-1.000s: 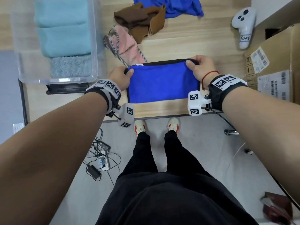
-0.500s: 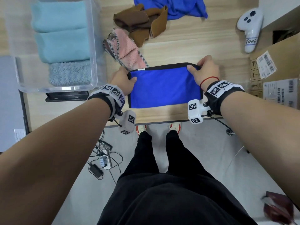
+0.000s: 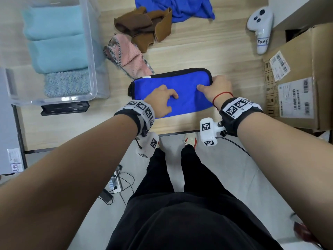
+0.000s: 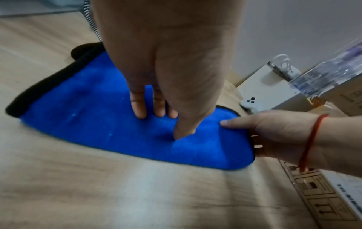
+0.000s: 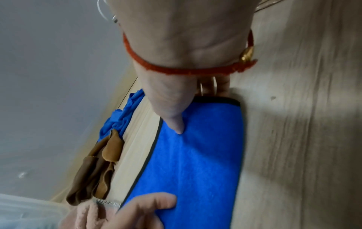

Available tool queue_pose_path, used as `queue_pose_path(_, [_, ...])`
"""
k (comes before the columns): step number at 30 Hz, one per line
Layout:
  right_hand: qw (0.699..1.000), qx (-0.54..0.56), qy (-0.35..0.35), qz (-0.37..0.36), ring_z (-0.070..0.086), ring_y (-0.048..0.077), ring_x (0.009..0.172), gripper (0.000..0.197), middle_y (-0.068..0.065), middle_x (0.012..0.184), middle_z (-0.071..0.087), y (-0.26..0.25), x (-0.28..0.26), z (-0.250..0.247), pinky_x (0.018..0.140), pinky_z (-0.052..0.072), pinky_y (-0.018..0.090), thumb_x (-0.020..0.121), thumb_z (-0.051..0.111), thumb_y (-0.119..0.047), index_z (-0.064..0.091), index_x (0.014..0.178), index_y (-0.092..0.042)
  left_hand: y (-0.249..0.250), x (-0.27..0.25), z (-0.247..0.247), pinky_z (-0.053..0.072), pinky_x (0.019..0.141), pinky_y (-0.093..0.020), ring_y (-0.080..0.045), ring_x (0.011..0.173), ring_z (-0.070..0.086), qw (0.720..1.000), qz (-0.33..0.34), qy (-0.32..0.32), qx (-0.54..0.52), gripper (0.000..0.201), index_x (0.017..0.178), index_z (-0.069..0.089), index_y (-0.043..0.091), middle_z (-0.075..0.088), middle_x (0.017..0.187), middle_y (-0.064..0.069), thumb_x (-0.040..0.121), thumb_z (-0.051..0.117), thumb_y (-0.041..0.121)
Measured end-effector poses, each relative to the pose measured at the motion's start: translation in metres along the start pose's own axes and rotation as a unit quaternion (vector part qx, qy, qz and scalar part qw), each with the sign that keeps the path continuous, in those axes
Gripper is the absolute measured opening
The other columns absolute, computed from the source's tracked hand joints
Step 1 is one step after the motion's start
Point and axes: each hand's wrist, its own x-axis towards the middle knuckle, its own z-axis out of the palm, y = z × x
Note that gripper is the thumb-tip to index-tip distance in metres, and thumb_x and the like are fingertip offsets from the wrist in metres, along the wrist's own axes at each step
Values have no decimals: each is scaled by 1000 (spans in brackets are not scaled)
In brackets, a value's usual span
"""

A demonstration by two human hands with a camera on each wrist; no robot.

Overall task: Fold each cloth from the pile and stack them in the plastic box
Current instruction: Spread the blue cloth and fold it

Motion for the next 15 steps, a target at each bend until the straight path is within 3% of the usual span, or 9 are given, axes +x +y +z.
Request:
queue_pose_path(3, [993,112,-34,-2,63,26,94,46,6,102,67,0,1,-1,81,53,39,79,71,-44,62,105,-8,-3,0,6,47,85,-36,-20,102,47,1000,-2,21,-5,45,124,54,25,41,107,0,81,60,11])
queue_pose_path(4, [989,142,-46,8,65,25,93,48,5,103,68,1,-1,-2,82,55,40,75,74,-45,63,105,-8,-3,0,6,47,86,-37,-20,104,47,1000,-1,21,-3,46,124,54,25,41,108,0,81,59,10])
queue_pose_path(7, [973,204,-99,49,66,20,79,43,3,94,69,5,-6,-9,60,53,33,72,80,-40,67,98,-8,-2,-1,5,48,87,-37,-17,102,45,1000,1,20,-1,47,124,54,26,39,107,3,81,59,8])
queue_pose_path(8, [965,226,-118,59,67,21,79,42,4,92,70,5,-8,-10,60,55,34,71,82,-38,67,96,-8,-2,-1,4,47,87,-36,-15,99,44,1000,0,19,-4,47,125,54,26,39,107,3,81,59,8])
queue_pose_path(10, [947,284,-142,47,71,24,88,42,6,96,73,-1,-14,-16,77,60,43,66,83,-33,69,98,-9,-2,-4,1,44,88,-31,-12,93,44,1000,-4,20,-19,45,124,57,25,41,108,3,83,59,8])
queue_pose_path(13, [932,325,-159,-22,71,26,94,34,11,103,73,-28,-27,-25,87,57,47,74,76,-20,69,105,-8,-7,-14,-9,45,81,-21,-9,78,50,990,-32,96,-95,34,111,65,22,55,101,2,82,56,5])
queue_pose_path(15, [928,321,-180,-50,71,28,91,33,14,102,73,-54,-39,-28,79,56,45,75,72,-19,67,104,-5,-17,-24,-15,44,65,-13,-4,64,53,968,-83,172,-165,27,96,67,21,61,84,6,82,51,4])
